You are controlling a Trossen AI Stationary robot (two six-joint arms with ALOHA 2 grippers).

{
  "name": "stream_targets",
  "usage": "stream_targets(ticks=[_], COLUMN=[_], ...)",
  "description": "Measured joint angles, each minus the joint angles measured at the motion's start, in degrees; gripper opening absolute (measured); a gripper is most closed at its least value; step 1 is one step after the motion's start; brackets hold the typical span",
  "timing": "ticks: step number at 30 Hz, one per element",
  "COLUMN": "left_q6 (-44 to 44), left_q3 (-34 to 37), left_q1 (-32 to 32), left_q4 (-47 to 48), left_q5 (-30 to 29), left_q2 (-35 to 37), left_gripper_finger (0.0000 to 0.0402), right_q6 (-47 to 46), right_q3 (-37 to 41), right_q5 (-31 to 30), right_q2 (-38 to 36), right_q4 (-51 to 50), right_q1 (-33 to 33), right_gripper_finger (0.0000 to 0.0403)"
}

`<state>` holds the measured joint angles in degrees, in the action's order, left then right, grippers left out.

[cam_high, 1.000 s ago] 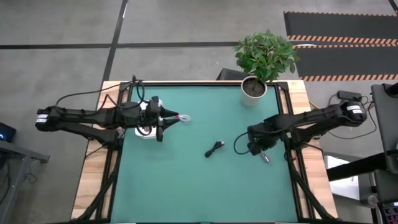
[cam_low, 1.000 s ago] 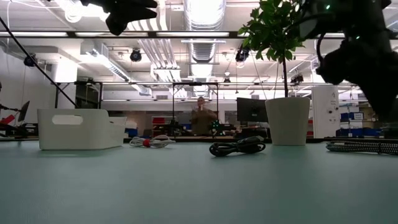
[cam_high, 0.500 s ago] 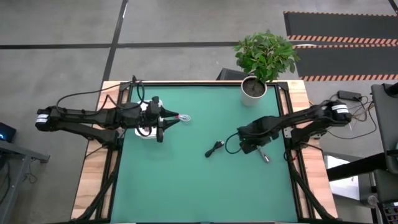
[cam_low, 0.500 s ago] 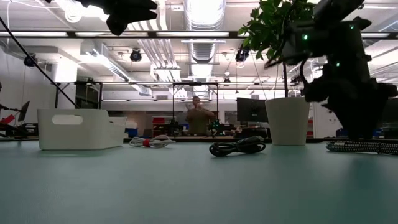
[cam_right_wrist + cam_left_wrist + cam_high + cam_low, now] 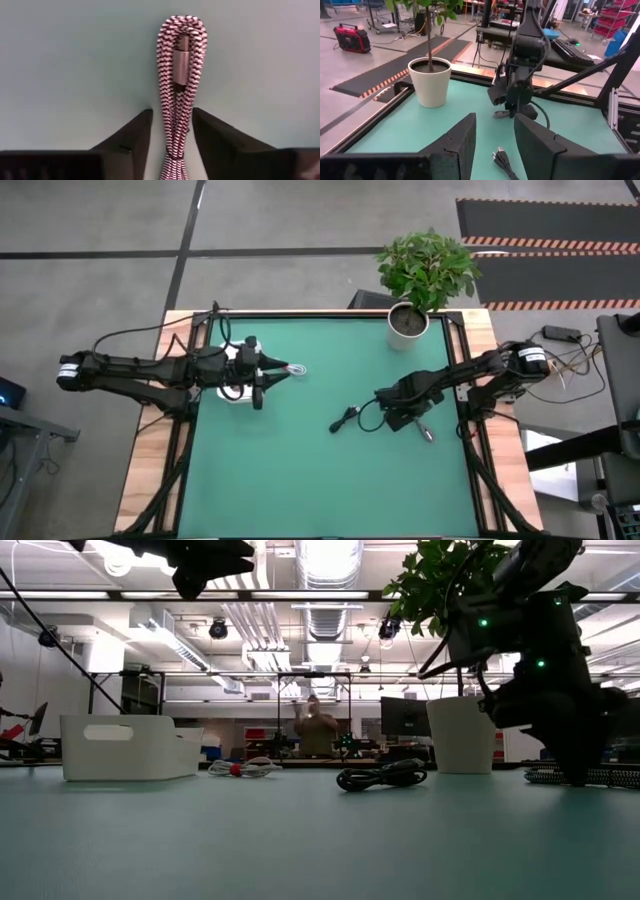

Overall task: Pick and place USB-C Cables
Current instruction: Put the gray charger cable into the white bin

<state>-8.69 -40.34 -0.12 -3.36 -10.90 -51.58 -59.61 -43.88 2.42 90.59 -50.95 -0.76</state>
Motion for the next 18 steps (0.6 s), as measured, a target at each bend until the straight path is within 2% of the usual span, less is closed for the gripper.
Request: stream_targets(ticks=[8,14,18], left_q6=[-3.0,-3.1,-3.0], left_q3=[0.1,0.1,-0.1], left_q1=[-0.8,-2.8,-3.5], left_q4=[-2.3,-2.3,-2.4], left_q5=[0.9,0.9,0.9], left_q2=[0.0,0.0,0.0], left_gripper_finger=[0.0118,0.0118,0.0118], right_q6=[2.2,2.6,0.5], right_q3=[0.0,0.1,-0.8], right_q5=[0.1,-1.5,-7.6], right_q2=[0.2,-8.2,-18.0], right_q4=[1.5,1.1,2.0], right_q1=[-0.1,-2.0,-4.7], right_gripper_finger=[0.0023,0.0017,0.0015])
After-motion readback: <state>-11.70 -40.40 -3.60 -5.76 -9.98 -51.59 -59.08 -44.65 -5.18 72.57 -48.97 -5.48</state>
